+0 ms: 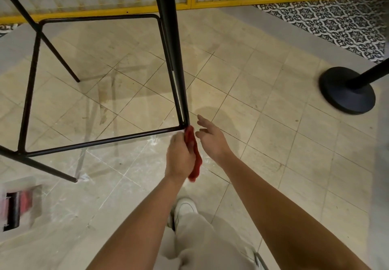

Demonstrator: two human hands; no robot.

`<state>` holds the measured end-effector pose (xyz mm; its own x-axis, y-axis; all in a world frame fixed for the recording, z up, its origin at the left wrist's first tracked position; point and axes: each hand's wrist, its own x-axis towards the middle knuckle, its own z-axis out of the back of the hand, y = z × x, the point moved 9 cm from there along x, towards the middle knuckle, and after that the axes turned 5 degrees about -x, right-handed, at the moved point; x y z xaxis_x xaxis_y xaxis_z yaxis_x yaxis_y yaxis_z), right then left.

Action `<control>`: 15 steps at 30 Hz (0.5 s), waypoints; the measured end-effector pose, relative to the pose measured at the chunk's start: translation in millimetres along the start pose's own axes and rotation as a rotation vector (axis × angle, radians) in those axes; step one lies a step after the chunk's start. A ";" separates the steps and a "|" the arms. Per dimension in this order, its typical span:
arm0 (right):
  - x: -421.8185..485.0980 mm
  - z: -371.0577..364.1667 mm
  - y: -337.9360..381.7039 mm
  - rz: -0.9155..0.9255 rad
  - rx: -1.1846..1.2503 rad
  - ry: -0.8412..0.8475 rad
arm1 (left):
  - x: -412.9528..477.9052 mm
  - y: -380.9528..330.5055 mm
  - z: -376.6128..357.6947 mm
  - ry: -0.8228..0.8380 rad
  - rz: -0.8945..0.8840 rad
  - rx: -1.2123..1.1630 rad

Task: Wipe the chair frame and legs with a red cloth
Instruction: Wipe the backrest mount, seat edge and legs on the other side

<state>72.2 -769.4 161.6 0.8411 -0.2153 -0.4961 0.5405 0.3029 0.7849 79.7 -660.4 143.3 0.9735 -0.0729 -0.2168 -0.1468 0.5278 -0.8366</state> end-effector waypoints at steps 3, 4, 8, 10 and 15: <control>-2.5 4.9 -7.5 -0.032 0.031 0.011 | -3.5 10.9 -3.2 -0.018 0.038 -0.007; -1.5 7.0 -11.1 -0.038 0.034 0.002 | 0.3 15.4 2.7 -0.079 0.095 -0.015; 2.3 9.8 -21.8 -0.074 0.050 -0.014 | 8.5 26.2 12.3 -0.212 0.305 -0.065; 5.3 7.9 -21.0 -0.059 0.036 -0.002 | 6.3 26.1 5.0 -0.240 0.339 -0.164; 14.4 4.1 -25.6 -0.041 0.035 0.008 | 4.8 40.9 -8.9 -0.289 0.496 -0.343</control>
<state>70.4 -784.1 135.9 0.8186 -0.2196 -0.5307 0.5735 0.2612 0.7765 76.8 -646.8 103.6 0.7771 0.3641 -0.5133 -0.5900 0.1374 -0.7957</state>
